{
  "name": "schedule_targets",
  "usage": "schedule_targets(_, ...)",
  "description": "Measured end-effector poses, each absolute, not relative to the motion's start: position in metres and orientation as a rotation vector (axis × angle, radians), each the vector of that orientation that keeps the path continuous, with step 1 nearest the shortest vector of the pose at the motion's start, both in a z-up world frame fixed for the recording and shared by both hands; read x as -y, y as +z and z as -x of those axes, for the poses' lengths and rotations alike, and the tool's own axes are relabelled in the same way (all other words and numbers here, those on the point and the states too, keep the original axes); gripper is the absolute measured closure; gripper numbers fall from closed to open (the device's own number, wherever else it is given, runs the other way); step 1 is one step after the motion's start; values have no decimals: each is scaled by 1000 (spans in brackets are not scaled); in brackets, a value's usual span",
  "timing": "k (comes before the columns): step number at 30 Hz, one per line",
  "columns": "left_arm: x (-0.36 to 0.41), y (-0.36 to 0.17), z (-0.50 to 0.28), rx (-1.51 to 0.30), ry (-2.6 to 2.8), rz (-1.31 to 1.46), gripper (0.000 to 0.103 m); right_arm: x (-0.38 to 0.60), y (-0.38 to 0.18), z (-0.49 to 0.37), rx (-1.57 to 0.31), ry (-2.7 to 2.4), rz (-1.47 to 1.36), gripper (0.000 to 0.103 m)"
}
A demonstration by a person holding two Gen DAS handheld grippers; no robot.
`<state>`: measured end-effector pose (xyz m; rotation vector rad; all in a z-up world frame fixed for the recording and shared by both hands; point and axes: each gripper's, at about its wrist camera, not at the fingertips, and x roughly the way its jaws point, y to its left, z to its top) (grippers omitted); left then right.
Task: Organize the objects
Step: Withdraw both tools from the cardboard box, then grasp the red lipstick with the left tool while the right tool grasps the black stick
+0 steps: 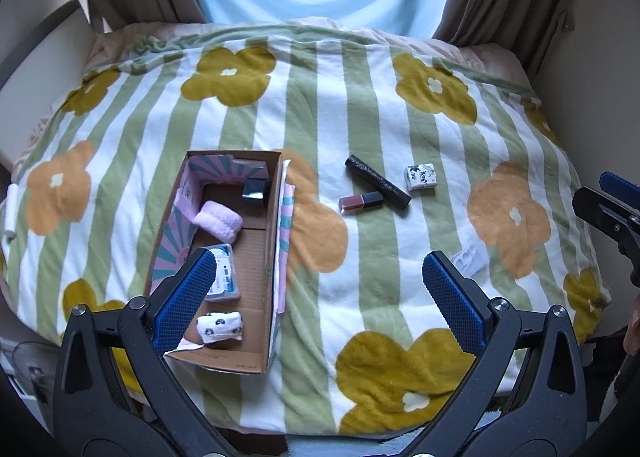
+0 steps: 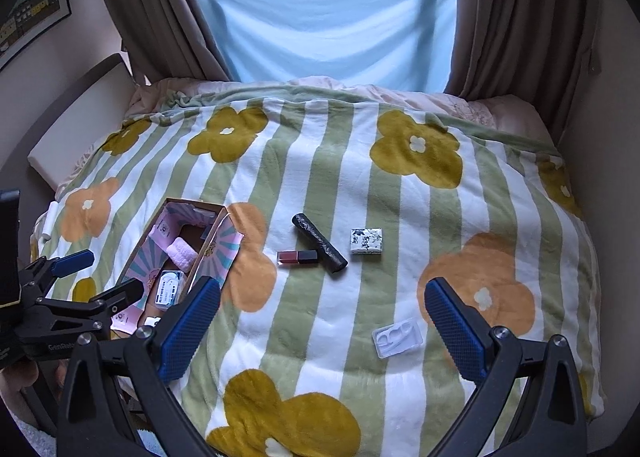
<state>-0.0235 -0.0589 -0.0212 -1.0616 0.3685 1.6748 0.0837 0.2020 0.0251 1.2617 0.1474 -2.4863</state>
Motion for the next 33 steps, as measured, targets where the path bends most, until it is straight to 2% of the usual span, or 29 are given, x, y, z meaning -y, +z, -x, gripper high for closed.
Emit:
schedule_targets(12, 7, -40, 2, -364, 1668, 1167, 0, -205, 25, -7, -284, -2272, -1221, 1)
schedule_targets(21, -60, -103, -8, -338, 1675, 1264, 0, -181, -43, 76, -362, -2066, -1296, 2)
schedule_targets(24, -87, -134, -8, -331, 1680, 1284, 0, -166, -80, 100, -382, -1988, -1335, 8)
schedule_targets(28, -124, -178, -7, -331, 1674, 1325, 0, -147, -130, 128, -389, -1887, -1398, 21)
schedule_targets(33, -159, -230, -5, -333, 1653, 1401, 0, -127, -187, 158, -355, -1765, -1498, 28)
